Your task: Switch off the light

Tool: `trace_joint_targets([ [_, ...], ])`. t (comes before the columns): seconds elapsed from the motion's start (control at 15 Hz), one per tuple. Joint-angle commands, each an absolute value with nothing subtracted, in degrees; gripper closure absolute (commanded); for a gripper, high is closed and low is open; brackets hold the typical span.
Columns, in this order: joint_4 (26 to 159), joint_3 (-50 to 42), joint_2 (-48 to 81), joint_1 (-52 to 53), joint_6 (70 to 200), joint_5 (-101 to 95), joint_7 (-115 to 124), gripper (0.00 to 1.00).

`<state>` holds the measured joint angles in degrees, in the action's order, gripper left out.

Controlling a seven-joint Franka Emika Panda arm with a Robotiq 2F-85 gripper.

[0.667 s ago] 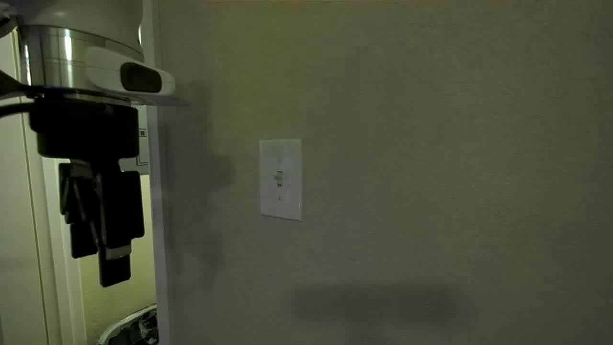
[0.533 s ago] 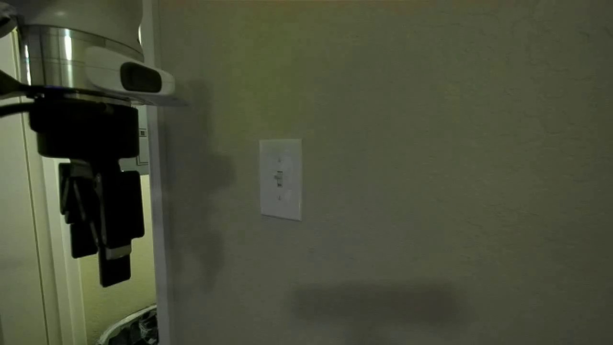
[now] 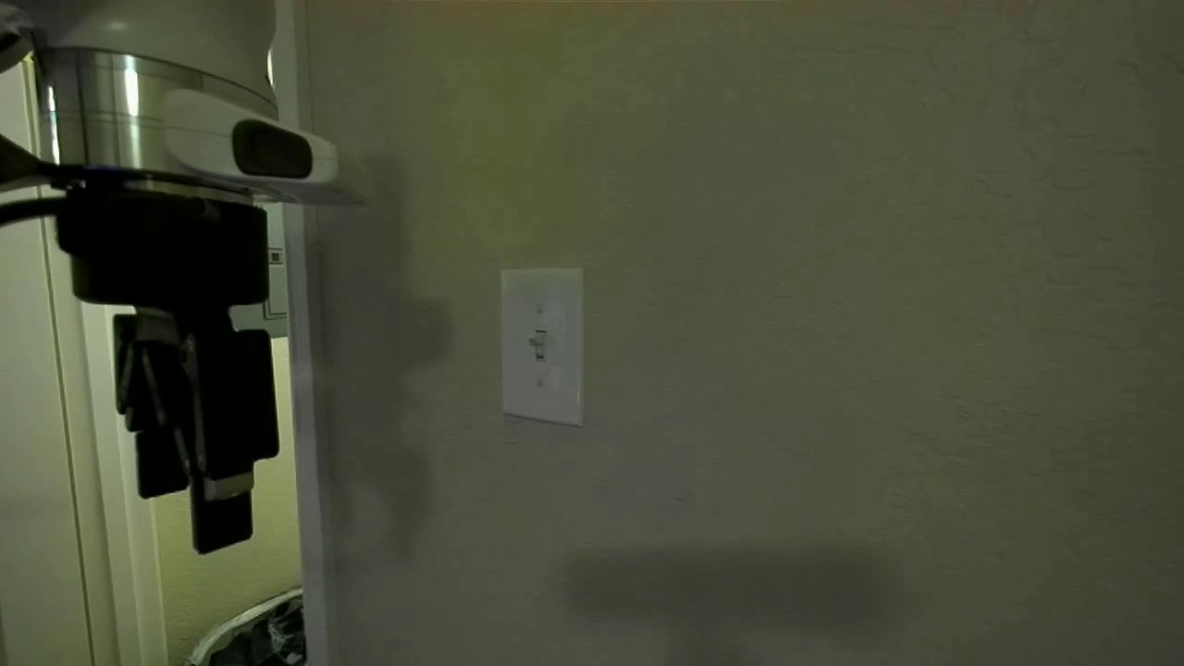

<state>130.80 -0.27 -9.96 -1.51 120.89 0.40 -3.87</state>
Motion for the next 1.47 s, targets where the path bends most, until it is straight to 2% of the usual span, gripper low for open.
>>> trace_joint_targets([
  [0.0,130.70,-0.60,-9.96,-1.16,120.76,0.32,-3.79,0.00],
  [0.6,130.70,-0.60,-9.96,-1.16,120.76,0.33,-3.79,0.00],
  [1.4,122.57,-2.42,-1.90,-2.63,131.16,-1.84,-4.11,0.00],
])
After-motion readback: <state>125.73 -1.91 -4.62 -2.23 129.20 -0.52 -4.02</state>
